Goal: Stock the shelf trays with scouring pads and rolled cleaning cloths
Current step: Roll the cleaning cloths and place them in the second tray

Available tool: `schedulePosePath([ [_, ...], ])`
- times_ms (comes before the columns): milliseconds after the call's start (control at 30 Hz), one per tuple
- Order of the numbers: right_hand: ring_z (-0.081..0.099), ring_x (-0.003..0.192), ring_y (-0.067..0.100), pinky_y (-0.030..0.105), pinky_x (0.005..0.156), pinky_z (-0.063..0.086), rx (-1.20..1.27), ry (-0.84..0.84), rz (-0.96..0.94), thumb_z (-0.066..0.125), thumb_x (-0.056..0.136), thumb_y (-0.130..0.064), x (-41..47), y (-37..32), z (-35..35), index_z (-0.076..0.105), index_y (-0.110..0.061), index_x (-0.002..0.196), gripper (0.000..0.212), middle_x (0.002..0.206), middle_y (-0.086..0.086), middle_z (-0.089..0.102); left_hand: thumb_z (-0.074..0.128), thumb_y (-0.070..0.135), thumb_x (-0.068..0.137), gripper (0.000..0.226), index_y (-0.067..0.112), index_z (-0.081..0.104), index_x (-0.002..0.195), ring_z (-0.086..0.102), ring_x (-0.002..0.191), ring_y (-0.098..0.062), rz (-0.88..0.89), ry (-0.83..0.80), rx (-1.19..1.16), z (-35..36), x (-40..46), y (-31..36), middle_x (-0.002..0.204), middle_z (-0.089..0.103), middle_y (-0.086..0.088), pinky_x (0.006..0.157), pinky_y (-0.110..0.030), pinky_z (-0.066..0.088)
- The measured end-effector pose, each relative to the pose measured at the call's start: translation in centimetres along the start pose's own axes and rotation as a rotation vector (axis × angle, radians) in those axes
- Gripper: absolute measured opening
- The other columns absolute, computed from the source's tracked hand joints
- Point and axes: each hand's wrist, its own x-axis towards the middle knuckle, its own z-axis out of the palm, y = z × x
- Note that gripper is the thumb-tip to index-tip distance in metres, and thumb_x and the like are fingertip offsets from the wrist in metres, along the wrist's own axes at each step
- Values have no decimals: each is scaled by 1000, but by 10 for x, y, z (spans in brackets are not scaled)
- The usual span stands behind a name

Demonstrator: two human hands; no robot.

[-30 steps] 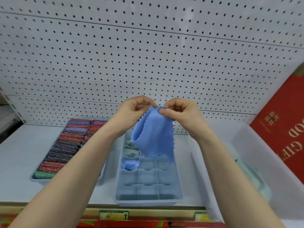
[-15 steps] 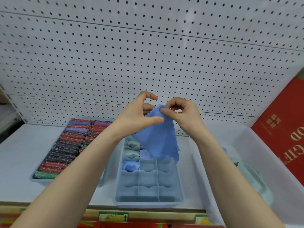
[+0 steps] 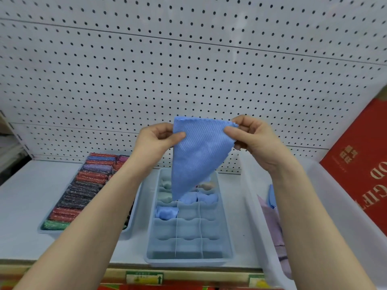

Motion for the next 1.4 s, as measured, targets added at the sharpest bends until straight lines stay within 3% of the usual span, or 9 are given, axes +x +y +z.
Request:
schedulePosePath([
  [133,44,51,13,19,48,42,116,-77,78,69,84,-9,1,-6,-6,60,-11,80,10,65,1,60,62,10,91,10,9,71,96,71,80,-14,-63,-23,-151,1,0,-2,86,76,-1,76,-28,59],
  [367,64,54,15,25,50,51,-144,300,77,68,84,-8,20,12,22,59,-8,79,10,60,1,65,59,34,80,21,19,72,83,50,68,-15,-19,179,59,34,5,-17,74,64,-9,66,-36,46],
  [500,71,63,22,29,56,54,-97,270,7,68,86,-14,15,7,42,62,-8,78,11,70,9,71,57,28,91,21,35,76,97,58,77,-14,46,148,27,51,-7,-12,93,75,3,78,-41,54],
  [667,72,68,18,27,60,54,-33,238,-31,67,88,-15,11,-2,50,71,-5,83,12,75,9,75,61,15,95,27,26,70,117,68,99,-7,136,77,30,55,-13,-7,105,74,7,94,-33,53],
  [800,71,72,16,25,62,52,-113,149,-83,64,91,-20,7,-4,47,75,-11,82,17,77,4,75,61,3,91,32,21,69,117,67,105,-3,154,23,50,55,-13,-6,107,74,5,93,-17,48],
  [967,70,83,14,28,71,52,-78,241,-125,60,96,-20,2,14,24,72,-14,97,14,86,2,75,56,-1,93,30,23,71,103,70,93,-12,98,101,-18,44,-7,-8,95,75,6,88,-32,55],
  [1133,63,116,16,29,99,49,-115,-258,69,61,93,-30,-10,56,21,64,-13,124,35,121,0,69,54,-2,95,28,19,64,111,71,88,-15,28,-2,-216,36,1,8,94,74,4,80,-36,58],
  [1300,69,86,22,38,83,54,98,-21,136,66,89,-19,-9,67,30,72,-3,102,21,97,11,74,51,19,101,17,10,63,108,72,85,-16,-141,-80,-227,35,7,3,93,74,-2,75,-30,58],
  [1400,68,84,26,44,81,55,73,50,188,66,91,-19,-11,72,28,71,1,103,23,97,19,73,63,22,94,23,6,65,111,71,98,-24,-291,-235,-12,37,-5,-26,106,73,-12,91,-37,56],
])
